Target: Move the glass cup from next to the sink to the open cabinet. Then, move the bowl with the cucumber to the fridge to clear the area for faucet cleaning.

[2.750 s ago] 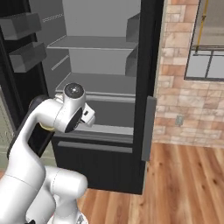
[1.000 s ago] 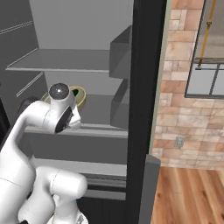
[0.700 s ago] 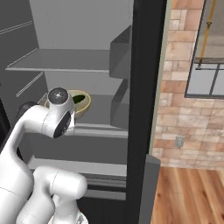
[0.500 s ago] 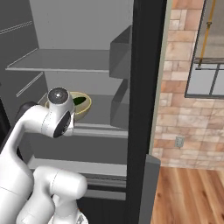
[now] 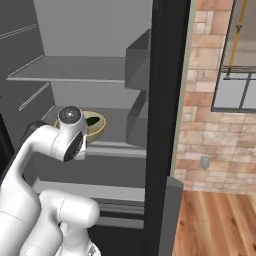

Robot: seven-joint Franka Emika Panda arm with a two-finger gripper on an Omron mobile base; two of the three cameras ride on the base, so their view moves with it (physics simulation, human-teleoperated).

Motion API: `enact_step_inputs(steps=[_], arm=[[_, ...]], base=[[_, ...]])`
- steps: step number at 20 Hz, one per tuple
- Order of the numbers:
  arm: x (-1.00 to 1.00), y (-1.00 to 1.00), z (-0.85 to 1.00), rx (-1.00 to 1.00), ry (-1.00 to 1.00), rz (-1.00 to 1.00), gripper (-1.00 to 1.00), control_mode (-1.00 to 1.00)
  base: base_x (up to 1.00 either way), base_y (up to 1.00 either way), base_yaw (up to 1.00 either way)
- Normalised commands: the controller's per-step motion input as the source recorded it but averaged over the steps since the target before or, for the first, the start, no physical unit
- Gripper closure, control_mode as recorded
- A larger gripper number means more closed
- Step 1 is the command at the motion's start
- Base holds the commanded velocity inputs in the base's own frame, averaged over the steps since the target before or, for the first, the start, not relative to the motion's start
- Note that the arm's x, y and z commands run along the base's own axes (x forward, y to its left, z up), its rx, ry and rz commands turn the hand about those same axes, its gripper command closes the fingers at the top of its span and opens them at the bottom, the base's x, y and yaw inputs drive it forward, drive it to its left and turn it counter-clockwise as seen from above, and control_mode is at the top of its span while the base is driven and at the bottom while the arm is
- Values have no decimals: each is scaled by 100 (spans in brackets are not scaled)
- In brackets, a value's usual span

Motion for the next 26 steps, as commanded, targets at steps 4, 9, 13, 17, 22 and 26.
enact_step_inputs(steps=[4, 9, 13, 17, 22, 26], arm=[[28, 0, 0, 0, 0, -1, 100, -100], [35, 0, 9, 0, 0, -7, 100, -100], [49, 0, 1, 0, 0, -7, 100, -100], [62, 0, -4, 0, 0, -6, 100, -100], [47, 0, -15, 0, 3, -4, 100, -100], [35, 0, -32, 0, 7, -2, 100, -100]], base=[[0, 0, 0], [0, 0, 0], [0, 0, 0], [0, 0, 0], [0, 0, 0], [0, 0, 0]])
